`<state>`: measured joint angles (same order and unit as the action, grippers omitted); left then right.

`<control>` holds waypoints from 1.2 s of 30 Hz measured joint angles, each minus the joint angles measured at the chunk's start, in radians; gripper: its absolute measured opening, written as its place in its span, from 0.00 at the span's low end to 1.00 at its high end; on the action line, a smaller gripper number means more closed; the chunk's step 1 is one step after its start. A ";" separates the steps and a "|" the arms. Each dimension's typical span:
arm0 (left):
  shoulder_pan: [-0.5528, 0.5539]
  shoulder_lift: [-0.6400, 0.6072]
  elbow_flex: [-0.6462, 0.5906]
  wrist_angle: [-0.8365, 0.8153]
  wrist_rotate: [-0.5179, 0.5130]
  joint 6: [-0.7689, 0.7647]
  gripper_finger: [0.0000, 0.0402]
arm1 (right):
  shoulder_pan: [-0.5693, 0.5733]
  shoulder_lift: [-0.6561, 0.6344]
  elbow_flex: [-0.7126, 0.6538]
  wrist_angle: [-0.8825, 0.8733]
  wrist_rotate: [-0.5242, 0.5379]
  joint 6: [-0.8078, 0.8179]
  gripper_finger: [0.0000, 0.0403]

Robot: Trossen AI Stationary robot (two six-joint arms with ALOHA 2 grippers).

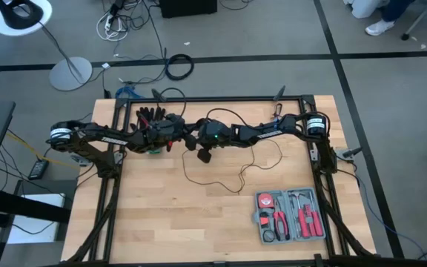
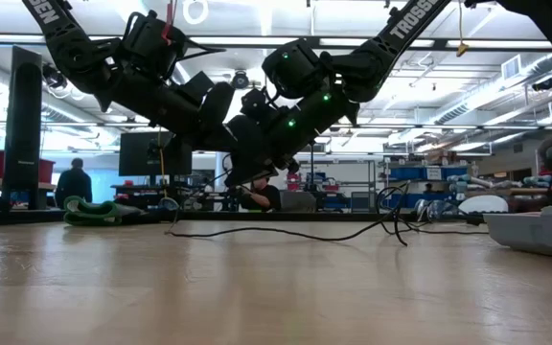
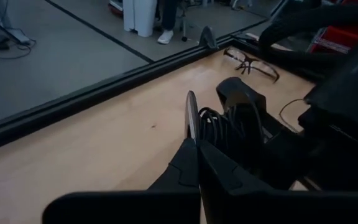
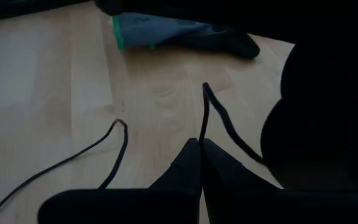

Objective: Coil cords
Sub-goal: Coil the black wire

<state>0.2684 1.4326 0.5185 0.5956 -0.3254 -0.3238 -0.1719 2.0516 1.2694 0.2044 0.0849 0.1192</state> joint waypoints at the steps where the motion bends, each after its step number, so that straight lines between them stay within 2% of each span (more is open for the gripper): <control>1: 0.000 0.000 0.000 -0.001 -0.002 0.007 0.00 | 0.000 -0.003 0.000 -0.006 -0.006 0.000 0.00; 14: 0.000 0.000 0.001 -0.039 -0.011 0.032 0.00 | -0.034 -0.108 0.001 -0.125 -0.154 -0.019 0.00; 23: 0.000 0.000 0.001 -0.039 0.005 0.031 0.00 | -0.073 -0.115 0.001 -0.183 -0.290 -0.027 0.00; 27: 0.000 0.000 0.001 -0.010 0.005 0.017 0.00 | -0.070 -0.115 0.001 -0.222 -0.289 -0.034 0.00; 33: 0.001 0.000 0.001 0.073 0.034 0.002 0.00 | -0.063 -0.116 0.001 -0.320 -0.165 -0.037 0.01; 36: 0.001 0.000 0.001 0.079 0.042 0.002 0.00 | -0.064 -0.116 0.001 -0.338 -0.155 -0.037 0.01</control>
<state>0.2691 1.4330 0.5194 0.6744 -0.2838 -0.3218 -0.2359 1.9354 1.2701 -0.1332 -0.0703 0.0826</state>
